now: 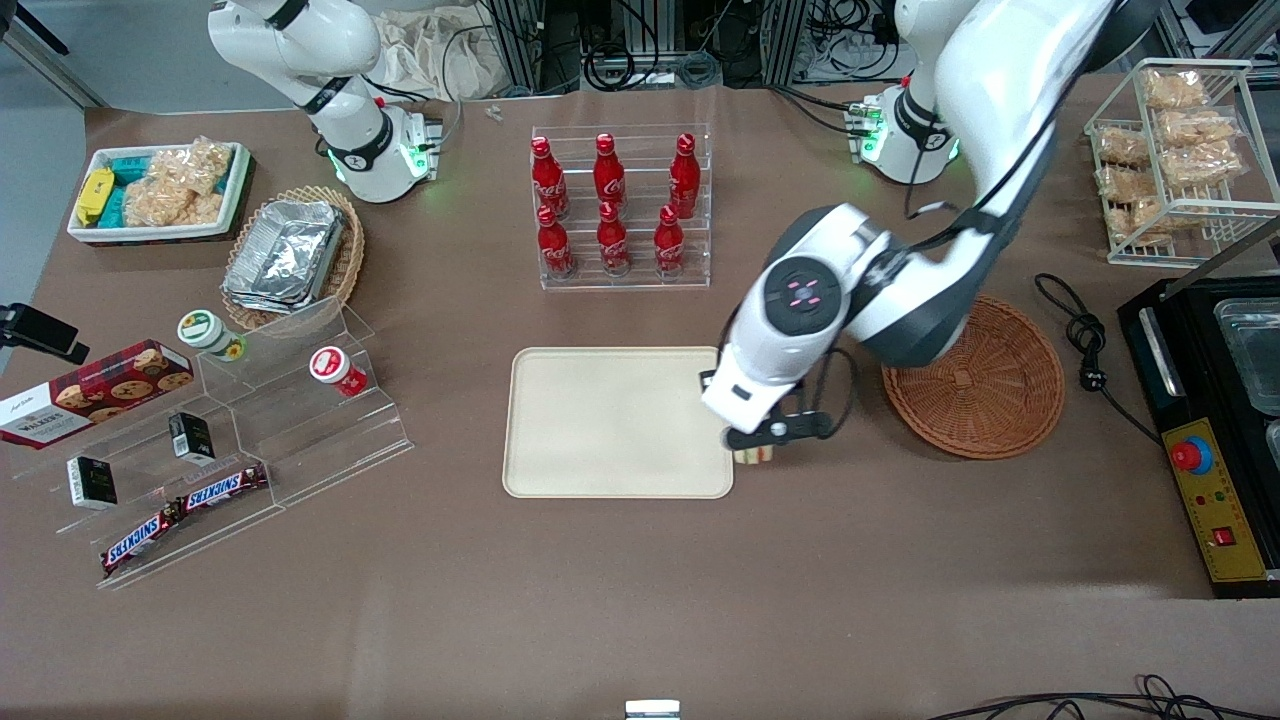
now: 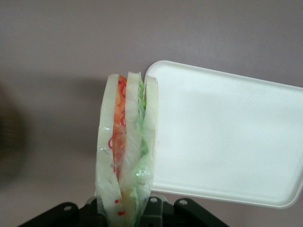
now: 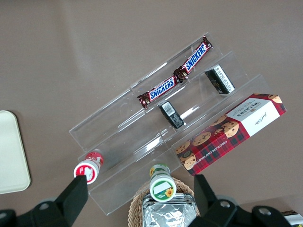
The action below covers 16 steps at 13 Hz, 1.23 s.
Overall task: Place sandwich from basket to tray
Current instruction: 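Lower the held sandwich onto the cream tray with the left gripper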
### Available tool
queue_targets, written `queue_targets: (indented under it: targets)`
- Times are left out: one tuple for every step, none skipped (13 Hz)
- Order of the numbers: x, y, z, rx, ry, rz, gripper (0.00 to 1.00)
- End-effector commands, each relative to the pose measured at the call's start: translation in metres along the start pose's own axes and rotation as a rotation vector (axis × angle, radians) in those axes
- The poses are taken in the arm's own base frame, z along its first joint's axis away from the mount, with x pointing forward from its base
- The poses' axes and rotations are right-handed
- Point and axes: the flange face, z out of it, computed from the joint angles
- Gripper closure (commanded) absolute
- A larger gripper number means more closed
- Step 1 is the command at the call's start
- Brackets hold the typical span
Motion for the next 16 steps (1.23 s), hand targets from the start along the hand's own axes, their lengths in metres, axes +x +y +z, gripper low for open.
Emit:
queue_targets:
  targets:
    - [0.007, 0.015, 0.031, -0.029, -0.008, -0.009, 1.00]
    - [0.004, 0.023, 0.048, -0.037, -0.016, -0.011, 1.00]
    - [-0.003, 0.034, 0.064, -0.047, -0.017, -0.018, 1.00]
    - [-0.009, 0.044, 0.077, -0.061, -0.004, -0.017, 1.00]
    - [-0.008, 0.047, 0.094, -0.070, -0.003, -0.021, 1.00]
    - [-0.007, 0.049, 0.106, -0.078, -0.008, -0.024, 1.00]
    - [-0.007, 0.049, 0.116, -0.075, -0.016, -0.022, 1.00]
    - [-0.011, 0.050, 0.124, -0.062, -0.015, -0.010, 1.00]
    - [-0.014, 0.053, 0.130, -0.050, -0.008, 0.008, 1.00]
    - [-0.014, 0.053, 0.133, -0.045, -0.006, 0.014, 1.00]
    - [-0.013, 0.051, 0.134, -0.043, -0.007, 0.020, 0.90]
    - [-0.013, 0.051, 0.134, -0.044, -0.008, 0.021, 0.68]
    - [-0.011, 0.050, 0.135, -0.041, -0.007, 0.018, 0.35]
    - [-0.011, 0.050, 0.135, -0.041, -0.006, 0.021, 0.06]
    - [-0.010, 0.049, 0.135, -0.041, -0.006, 0.020, 0.00]
    - [-0.010, 0.049, 0.135, -0.041, -0.006, 0.018, 0.00]
